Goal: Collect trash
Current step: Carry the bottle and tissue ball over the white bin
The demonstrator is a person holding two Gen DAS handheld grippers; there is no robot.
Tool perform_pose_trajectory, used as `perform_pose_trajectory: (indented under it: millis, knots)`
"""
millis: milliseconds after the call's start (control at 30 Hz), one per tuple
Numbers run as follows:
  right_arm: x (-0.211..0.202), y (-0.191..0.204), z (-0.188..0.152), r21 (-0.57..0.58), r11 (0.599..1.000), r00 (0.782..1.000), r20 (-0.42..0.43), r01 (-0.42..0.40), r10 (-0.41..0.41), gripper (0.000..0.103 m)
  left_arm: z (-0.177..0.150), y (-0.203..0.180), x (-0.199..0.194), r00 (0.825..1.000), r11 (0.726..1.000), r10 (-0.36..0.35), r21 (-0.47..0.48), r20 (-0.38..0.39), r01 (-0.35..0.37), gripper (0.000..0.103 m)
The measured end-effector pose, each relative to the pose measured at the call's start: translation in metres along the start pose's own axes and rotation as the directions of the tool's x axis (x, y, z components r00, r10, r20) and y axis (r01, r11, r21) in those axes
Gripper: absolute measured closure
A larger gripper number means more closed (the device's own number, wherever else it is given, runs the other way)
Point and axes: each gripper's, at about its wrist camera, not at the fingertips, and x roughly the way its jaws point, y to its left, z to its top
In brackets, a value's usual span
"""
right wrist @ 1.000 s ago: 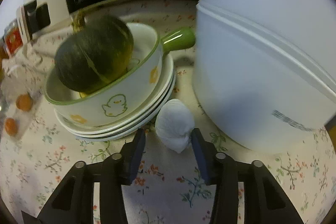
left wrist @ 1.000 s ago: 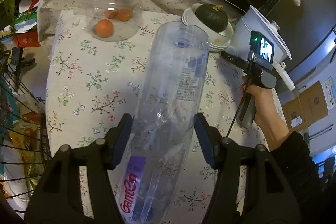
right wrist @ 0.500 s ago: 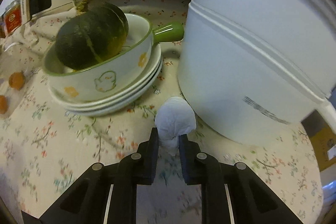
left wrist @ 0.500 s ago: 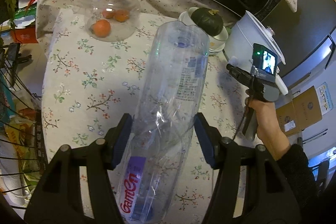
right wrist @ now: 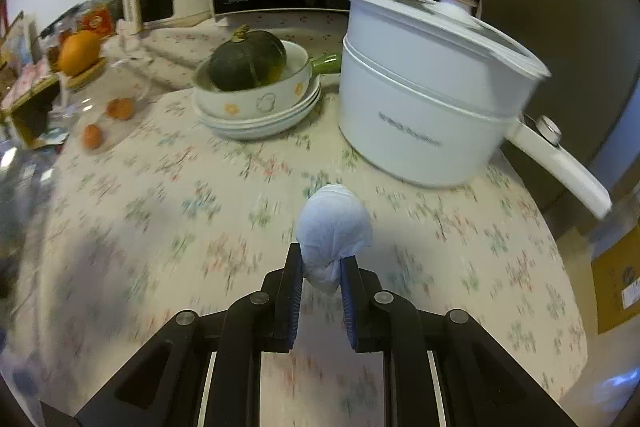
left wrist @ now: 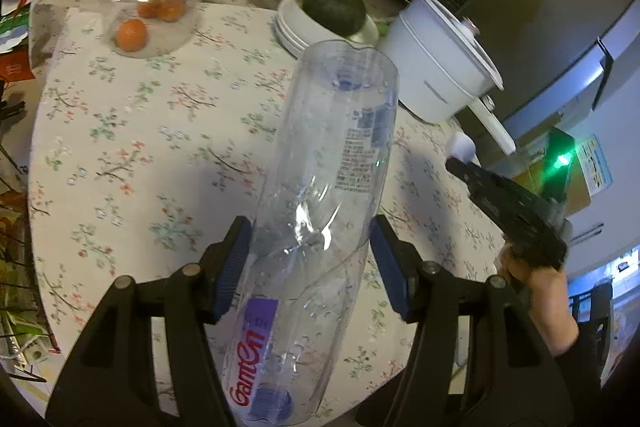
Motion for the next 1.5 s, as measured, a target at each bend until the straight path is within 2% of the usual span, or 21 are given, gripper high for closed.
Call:
perform_pose_trajectory:
  millis: [267,433,633,1067,1367,1500]
  knots:
    - [-0.056,-0.018,-0.041,0.026,0.995,0.995,-0.033,-0.093,0.094,0.085,-0.016,-0.027,0.015,0.998,0.999,-0.043,0.018,-0.053,0.044,0.041]
    - [-0.075,-0.024,-0.067,0.069,0.987,0.988,-0.038,-0.146,0.149,0.085,-0.024,-0.043,0.022,0.994,0.997,-0.07,0.024,-0.081,0.072,0.041]
    - [-0.084,-0.038,-0.089,0.153,0.969,0.976,-0.066,-0.197,0.208,0.085,-0.032,-0.062,0.027,0.992,0.995,-0.069,0.069,-0.101,0.077,0.041]
    - [-0.123,-0.092,-0.128,0.231,0.956,0.98,-0.042,-0.18,0.195,0.085,-0.047,-0.104,0.041,0.983,0.984,-0.126,0.109,-0.136,0.141,0.041]
    - [-0.15,-0.162,-0.17,0.354,0.927,0.99,-0.033,-0.12,0.141,0.085,-0.061,-0.163,0.053,0.969,0.962,-0.184,0.175,-0.163,0.212,0.041]
    - [-0.151,-0.203,-0.197,0.43,0.9,0.991,-0.075,-0.07,0.113,0.085,-0.07,-0.192,0.063,0.961,0.949,-0.207,0.203,-0.184,0.243,0.041]
